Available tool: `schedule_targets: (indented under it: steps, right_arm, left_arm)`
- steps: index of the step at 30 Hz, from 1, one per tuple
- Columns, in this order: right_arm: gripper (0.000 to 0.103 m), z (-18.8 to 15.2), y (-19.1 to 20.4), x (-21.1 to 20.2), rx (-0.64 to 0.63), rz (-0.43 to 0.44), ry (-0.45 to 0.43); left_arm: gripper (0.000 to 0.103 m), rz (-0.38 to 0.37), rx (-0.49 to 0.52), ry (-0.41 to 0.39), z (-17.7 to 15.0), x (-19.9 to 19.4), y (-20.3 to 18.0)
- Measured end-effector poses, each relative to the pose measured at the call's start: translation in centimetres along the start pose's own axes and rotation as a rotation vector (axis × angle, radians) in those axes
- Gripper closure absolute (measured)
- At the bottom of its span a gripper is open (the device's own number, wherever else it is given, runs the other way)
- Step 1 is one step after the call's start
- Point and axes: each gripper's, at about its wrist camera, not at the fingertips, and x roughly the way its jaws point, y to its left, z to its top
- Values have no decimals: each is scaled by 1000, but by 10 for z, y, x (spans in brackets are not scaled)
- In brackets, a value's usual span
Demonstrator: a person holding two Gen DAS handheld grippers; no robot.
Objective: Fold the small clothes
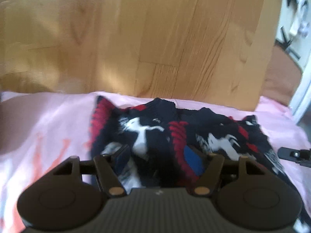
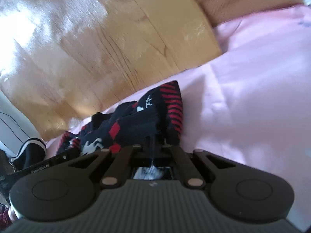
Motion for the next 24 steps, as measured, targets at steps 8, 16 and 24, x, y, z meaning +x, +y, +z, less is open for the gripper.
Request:
schedule_targets:
  steps: [8,16,24]
  right_arm:
    - [73,-71,-4,-105,-122,-18,4]
    - [74,-137,-9,-168,-68,24,33]
    - [74,-178,-7,-205,-49,71,67]
  left_arm:
    - [25,18,12,56,-97,-141,43]
    - [27,-85,15,115,-165,-220,22]
    - [80,-68,58,138,-193,-241,7]
